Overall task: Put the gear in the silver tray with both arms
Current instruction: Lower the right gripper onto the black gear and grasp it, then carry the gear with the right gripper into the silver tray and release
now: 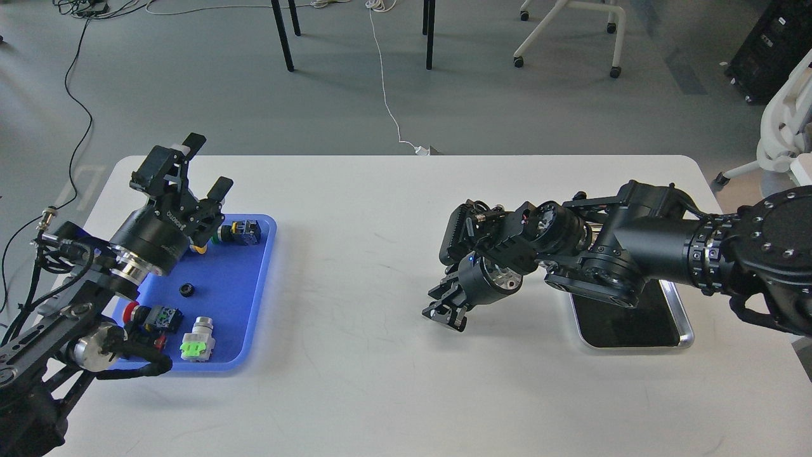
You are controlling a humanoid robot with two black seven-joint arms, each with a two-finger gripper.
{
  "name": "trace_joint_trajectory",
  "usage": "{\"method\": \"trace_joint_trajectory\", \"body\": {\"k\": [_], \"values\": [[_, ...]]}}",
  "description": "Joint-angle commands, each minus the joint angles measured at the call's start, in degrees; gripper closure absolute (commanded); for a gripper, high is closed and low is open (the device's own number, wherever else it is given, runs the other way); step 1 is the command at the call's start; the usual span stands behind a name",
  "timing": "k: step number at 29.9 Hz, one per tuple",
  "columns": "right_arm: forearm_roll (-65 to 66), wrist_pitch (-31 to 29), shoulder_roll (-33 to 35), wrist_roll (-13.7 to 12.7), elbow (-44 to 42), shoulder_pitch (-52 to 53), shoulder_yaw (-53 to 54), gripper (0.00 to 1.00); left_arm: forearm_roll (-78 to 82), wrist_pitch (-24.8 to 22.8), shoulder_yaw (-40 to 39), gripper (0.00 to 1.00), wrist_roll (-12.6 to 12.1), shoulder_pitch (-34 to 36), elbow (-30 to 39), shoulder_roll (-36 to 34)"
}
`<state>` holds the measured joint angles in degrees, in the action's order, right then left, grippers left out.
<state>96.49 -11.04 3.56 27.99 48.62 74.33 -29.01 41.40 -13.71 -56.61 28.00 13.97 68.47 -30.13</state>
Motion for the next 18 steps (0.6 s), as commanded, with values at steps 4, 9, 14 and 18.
{"method": "trace_joint_trajectory", "body": {"k": [4,9,14,18], "values": [[-0.2,-0.1,0.0,0.0,0.1,0.0,0.0,0.84,0.0,0.0,0.0,0.02,0.0,0.0,0.0,0.0],[-0.7,-0.1,0.2,0.0,0.2,0.2,0.2,0.84,0.0,0.0,0.0,0.02,0.0,0.0,0.0,0.0],[-1.2,0.1,3.6,0.0,0.7,3.6,0.5,0.84,0.0,-0.1,0.1,0.02,0.0,0.2,0.1,0.0],[-1.3,0.1,10.8,0.0,4.0,8.1,0.6,0.84,0.0,-0.1,0.0,0.02,0.0,0.2,0.1,-0.1]]}}
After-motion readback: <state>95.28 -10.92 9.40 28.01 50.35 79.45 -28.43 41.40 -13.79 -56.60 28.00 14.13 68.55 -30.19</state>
